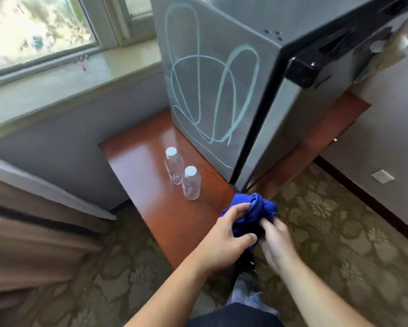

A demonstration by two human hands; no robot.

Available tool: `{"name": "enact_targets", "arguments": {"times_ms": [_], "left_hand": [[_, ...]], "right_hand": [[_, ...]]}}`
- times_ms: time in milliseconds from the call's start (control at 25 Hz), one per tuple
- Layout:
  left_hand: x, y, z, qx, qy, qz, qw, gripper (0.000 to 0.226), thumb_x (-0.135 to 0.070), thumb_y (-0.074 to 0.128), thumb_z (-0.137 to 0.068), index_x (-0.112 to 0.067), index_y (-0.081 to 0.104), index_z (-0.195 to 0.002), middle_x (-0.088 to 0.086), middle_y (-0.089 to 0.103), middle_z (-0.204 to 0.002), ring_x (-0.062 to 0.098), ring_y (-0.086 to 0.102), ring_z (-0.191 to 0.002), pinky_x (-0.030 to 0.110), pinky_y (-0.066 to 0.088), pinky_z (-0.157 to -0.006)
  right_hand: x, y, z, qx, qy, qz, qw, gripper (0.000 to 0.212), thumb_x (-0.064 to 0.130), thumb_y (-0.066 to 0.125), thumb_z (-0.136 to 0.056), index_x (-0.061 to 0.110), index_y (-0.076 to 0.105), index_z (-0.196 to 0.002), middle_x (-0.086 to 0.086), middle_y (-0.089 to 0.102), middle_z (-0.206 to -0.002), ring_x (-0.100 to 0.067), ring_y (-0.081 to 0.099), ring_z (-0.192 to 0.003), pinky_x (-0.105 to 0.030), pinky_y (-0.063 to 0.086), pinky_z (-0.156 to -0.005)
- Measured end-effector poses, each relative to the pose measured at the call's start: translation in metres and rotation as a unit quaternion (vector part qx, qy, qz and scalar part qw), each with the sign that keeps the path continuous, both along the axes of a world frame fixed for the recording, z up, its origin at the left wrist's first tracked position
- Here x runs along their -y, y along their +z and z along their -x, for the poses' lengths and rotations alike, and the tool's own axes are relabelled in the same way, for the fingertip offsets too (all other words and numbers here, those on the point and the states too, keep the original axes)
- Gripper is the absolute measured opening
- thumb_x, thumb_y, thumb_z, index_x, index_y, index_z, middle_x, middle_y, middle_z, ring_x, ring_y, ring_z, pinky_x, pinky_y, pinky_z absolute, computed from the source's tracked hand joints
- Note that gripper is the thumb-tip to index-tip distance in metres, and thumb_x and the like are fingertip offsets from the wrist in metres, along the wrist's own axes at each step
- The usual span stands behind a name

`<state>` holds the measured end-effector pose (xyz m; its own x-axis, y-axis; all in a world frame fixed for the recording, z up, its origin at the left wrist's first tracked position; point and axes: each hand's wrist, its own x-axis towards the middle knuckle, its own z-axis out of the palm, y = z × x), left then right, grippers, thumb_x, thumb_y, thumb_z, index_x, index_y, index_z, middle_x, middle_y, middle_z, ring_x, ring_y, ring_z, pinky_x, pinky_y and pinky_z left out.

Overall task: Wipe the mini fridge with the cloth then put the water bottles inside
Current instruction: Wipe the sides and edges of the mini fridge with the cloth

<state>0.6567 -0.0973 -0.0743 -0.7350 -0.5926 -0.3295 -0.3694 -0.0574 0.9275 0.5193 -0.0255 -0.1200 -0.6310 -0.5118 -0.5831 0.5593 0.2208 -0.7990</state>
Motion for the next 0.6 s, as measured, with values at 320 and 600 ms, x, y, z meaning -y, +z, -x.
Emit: {"name": "enact_targets", "arguments": {"times_ms": [320,600], "left_hand": [[0.021,0.077,-0.039,-0.102,-0.015,0.102,0.989,0.089,-0.024,0.069,-0.077,-0.04,0.03,-0.156,-0.019,0.042,-0.152,0.002,0.039,-0.144,0.039,0.035,-0.12],[0.08,0.157,0.001,-0.231,0.025,0.22,0.948,0.083,-0.018,0.076,-0.084,-0.035,0.035,-0.154,-0.017,0.034,-0.155,0.004,0.03,-0.15,0.042,0.035,-0.121]], "right_hand": [[0.014,0.104,-0.068,-0.141,-0.057,0.133,0.979,0.03,0.002,0.053,-0.096,0.017,0.077,-0.091,-0.009,0.075,-0.097,-0.019,0.07,-0.089,-0.037,0.055,-0.081],[0.074,0.187,-0.048,-0.279,-0.057,0.202,0.937,0.038,0.054,0.053,-0.093,0.024,0.075,-0.101,-0.02,0.065,-0.127,-0.032,0.064,-0.12,-0.052,0.05,-0.104]]}}
